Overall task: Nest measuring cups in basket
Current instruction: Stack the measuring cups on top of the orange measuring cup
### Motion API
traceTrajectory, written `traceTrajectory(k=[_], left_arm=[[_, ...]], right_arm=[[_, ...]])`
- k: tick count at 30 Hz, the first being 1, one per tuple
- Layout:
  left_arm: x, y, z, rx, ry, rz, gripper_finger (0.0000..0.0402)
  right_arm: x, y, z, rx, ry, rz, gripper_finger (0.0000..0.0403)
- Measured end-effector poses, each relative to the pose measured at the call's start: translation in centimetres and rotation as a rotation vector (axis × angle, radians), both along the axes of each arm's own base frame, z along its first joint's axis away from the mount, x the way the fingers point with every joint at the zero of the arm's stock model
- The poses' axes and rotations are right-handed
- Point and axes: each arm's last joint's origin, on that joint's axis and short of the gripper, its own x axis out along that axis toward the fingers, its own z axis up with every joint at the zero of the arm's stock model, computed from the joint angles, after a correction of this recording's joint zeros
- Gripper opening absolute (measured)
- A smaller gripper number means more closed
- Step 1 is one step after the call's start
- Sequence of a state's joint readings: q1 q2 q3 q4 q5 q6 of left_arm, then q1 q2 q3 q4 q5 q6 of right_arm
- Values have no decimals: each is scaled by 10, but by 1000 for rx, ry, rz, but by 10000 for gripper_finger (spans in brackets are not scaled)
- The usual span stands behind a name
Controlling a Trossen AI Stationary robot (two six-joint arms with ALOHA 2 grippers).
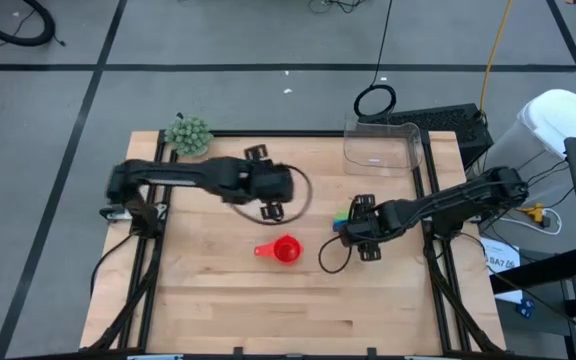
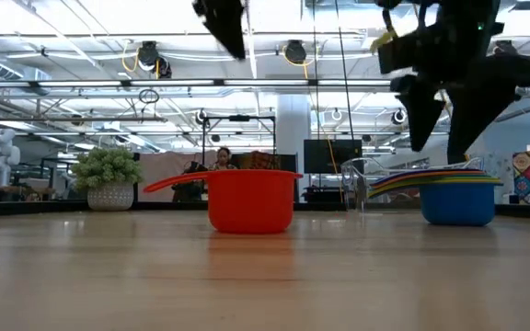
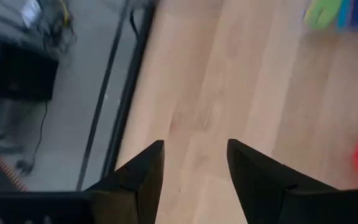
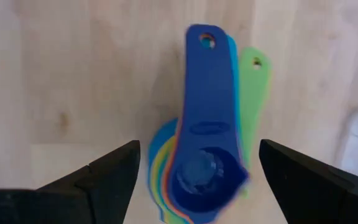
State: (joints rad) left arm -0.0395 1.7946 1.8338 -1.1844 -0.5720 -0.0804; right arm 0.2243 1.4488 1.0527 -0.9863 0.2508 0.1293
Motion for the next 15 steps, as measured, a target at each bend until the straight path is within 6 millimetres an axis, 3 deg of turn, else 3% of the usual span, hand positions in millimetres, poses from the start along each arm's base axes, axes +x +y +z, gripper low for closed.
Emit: traceTrajectory(k=[6, 10, 15], left_arm=[[-44, -20, 25, -20, -271, -66, 179], [-64, -38, 27, -46, -438, -133, 179], [-78, -53, 18, -52, -491, -151, 179]], right_arm=[[2, -13, -18, 82, -66, -17, 322], [3, -21, -22, 77, -79, -21, 322], [5, -32, -22, 67, -87, -15, 322]])
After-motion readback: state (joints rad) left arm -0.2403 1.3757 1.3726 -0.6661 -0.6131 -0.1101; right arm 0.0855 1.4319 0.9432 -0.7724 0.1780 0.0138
